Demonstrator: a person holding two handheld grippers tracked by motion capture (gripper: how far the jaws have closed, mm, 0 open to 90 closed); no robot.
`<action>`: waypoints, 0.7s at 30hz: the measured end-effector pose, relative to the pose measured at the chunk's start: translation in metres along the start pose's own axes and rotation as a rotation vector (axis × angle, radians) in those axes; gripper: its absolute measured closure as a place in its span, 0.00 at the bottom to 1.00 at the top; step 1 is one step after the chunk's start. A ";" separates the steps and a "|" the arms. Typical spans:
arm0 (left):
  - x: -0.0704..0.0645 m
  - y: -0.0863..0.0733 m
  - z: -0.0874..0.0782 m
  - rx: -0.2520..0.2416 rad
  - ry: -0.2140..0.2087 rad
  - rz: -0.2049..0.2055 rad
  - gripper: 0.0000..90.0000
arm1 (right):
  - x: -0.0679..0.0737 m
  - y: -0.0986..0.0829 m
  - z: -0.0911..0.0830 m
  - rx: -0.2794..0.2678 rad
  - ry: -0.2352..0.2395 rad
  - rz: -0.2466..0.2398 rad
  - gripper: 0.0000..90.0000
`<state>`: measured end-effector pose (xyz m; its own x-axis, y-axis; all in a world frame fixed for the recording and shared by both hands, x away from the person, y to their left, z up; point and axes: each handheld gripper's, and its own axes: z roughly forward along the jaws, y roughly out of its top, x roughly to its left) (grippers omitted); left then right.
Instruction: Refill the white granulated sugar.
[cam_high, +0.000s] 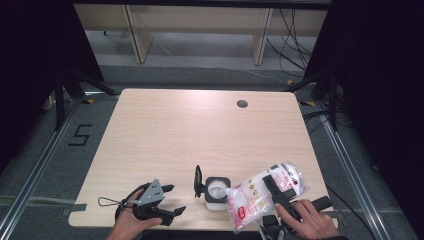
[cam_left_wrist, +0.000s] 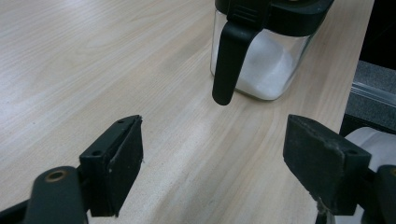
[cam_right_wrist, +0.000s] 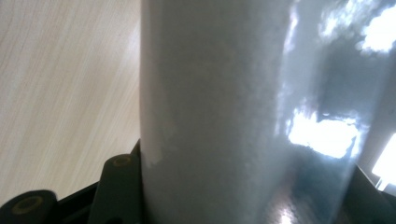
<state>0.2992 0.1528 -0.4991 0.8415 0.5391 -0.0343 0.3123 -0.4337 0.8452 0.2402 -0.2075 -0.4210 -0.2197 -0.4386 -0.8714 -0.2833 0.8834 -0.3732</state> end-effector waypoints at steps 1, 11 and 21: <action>-0.001 -0.001 0.000 0.000 0.004 -0.028 0.22 | 0.000 0.000 0.000 0.001 0.001 0.009 0.54; -0.001 0.000 0.000 0.001 0.004 -0.023 0.22 | 0.001 -0.003 0.001 -0.007 0.000 0.012 0.56; -0.001 0.000 0.001 -0.001 0.001 -0.008 0.22 | 0.003 -0.006 0.002 -0.036 0.009 0.050 0.58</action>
<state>0.2990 0.1519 -0.5000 0.8387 0.5432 -0.0403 0.3183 -0.4287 0.8455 0.2431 -0.2140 -0.4217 -0.2423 -0.3955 -0.8859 -0.3054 0.8978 -0.3173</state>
